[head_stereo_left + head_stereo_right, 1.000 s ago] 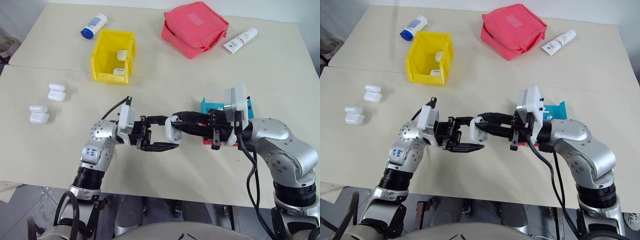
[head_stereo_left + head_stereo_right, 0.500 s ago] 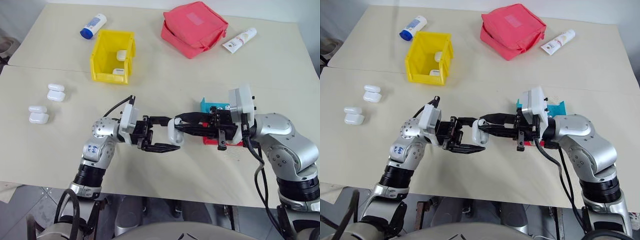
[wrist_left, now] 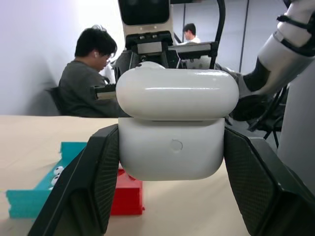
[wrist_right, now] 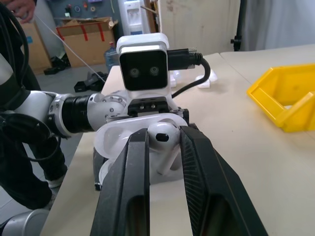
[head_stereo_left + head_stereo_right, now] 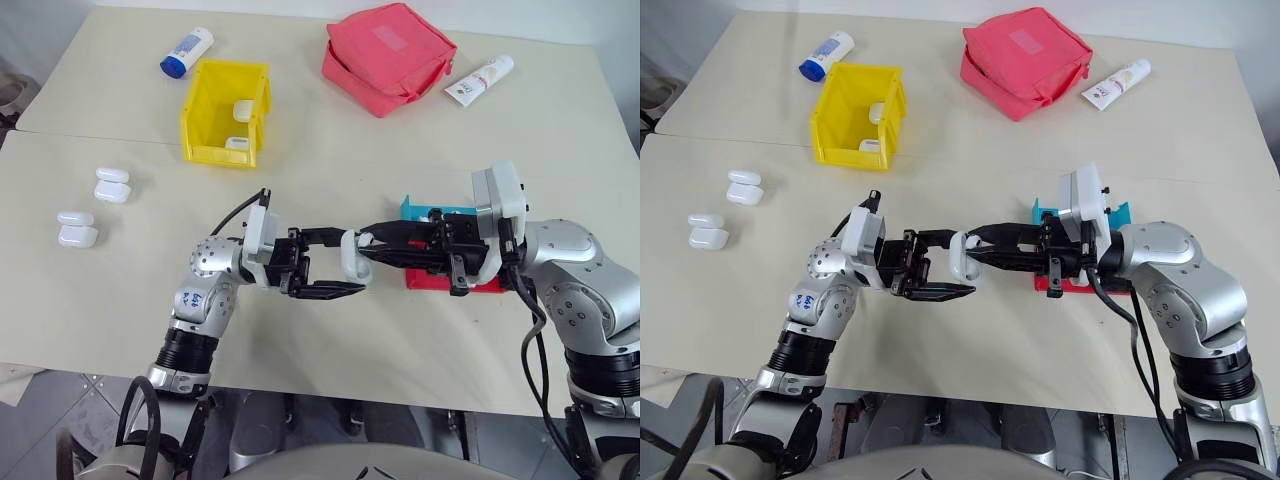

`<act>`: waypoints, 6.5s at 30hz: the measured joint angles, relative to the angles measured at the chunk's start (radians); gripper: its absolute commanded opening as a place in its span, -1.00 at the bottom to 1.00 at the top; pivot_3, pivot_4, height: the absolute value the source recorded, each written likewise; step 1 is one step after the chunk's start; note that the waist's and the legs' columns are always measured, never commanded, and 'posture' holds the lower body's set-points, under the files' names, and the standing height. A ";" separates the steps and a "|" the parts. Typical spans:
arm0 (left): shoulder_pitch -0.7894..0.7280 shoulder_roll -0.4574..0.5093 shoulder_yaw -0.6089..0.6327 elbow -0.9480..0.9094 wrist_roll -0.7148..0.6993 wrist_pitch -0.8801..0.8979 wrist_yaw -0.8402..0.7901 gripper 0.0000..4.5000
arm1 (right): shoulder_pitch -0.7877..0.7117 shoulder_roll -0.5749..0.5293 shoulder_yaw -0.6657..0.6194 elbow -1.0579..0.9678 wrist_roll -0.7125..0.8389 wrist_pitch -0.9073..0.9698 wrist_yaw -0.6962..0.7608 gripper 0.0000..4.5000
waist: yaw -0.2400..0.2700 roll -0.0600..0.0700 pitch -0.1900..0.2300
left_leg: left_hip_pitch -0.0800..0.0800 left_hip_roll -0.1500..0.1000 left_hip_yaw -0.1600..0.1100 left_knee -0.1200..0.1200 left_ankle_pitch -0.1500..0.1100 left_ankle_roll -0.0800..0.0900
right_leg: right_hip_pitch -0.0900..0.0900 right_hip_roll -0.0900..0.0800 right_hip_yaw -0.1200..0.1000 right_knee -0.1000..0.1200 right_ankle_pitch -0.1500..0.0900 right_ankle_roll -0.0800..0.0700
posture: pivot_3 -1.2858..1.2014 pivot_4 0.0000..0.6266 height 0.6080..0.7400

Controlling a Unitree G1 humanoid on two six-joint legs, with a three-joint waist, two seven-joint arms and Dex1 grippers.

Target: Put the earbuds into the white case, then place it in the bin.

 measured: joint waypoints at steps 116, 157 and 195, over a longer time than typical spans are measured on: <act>-0.024 0.022 0.100 0.027 -0.064 0.048 -0.127 0.25 | -0.166 0.144 0.054 0.085 -0.007 0.057 -0.048 -0.77 | 0.001 0.000 0.000 | -0.013 -0.001 -0.015 0.013 0.000 0.000 | 0.000 0.000 -0.015 0.002 0.000 0.000 | 0.03 -0.52 1.00; -0.046 0.024 0.076 0.079 -0.045 0.054 -0.145 0.25 | -0.102 0.082 0.120 0.077 -0.166 -0.135 0.054 -0.77 | 0.001 0.000 0.000 | -0.013 -0.001 -0.015 0.013 0.000 0.000 | 0.000 0.000 -0.015 0.001 0.000 0.000 | 0.03 -0.52 1.00; -0.105 0.025 0.117 0.196 -0.021 -0.056 -0.135 0.25 | -0.139 -0.053 -0.020 0.155 -0.188 -0.037 0.014 -0.07 | 0.005 0.000 0.000 | -0.013 -0.001 -0.016 0.013 0.000 0.000 | 0.000 -0.001 -0.016 0.001 0.000 0.000 | 0.03 -0.52 1.00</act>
